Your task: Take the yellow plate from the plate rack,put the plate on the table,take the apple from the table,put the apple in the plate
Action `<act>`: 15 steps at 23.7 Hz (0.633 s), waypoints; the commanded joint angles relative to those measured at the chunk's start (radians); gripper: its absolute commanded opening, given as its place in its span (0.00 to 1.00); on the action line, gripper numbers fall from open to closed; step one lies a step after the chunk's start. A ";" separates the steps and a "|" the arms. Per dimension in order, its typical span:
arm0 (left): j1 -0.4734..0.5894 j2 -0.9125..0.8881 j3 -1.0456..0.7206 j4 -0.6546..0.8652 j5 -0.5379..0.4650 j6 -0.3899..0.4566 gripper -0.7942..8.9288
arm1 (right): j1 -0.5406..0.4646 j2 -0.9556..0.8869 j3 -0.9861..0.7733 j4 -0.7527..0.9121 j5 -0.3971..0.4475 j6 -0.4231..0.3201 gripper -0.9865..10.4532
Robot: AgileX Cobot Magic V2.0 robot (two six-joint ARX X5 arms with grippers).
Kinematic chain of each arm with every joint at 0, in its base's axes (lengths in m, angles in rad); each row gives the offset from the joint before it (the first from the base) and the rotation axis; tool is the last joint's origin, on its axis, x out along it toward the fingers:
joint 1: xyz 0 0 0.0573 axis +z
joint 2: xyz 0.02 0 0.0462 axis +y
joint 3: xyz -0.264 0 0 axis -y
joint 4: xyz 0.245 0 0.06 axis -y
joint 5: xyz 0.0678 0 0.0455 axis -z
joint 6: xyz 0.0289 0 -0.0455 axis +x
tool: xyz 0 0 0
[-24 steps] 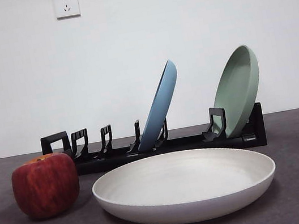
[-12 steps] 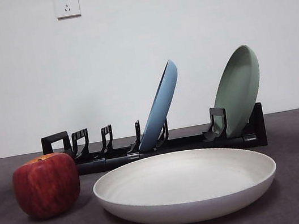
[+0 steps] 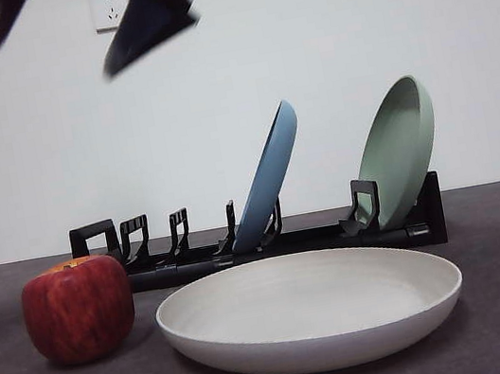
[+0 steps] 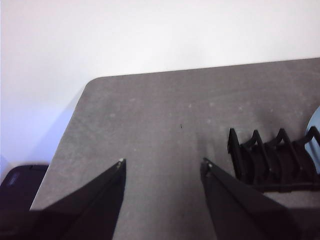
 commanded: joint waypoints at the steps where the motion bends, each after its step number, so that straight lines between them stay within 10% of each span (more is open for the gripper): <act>1: 0.003 -0.003 -0.003 -0.020 0.006 0.011 0.34 | 0.015 0.085 0.013 0.007 0.006 -0.029 0.56; 13: 0.003 -0.002 -0.003 -0.045 0.032 0.008 0.34 | 0.016 0.399 0.019 0.058 0.018 -0.043 0.54; 15: 0.003 -0.002 -0.003 -0.051 0.031 0.008 0.34 | 0.016 0.415 0.019 0.051 0.019 -0.043 0.39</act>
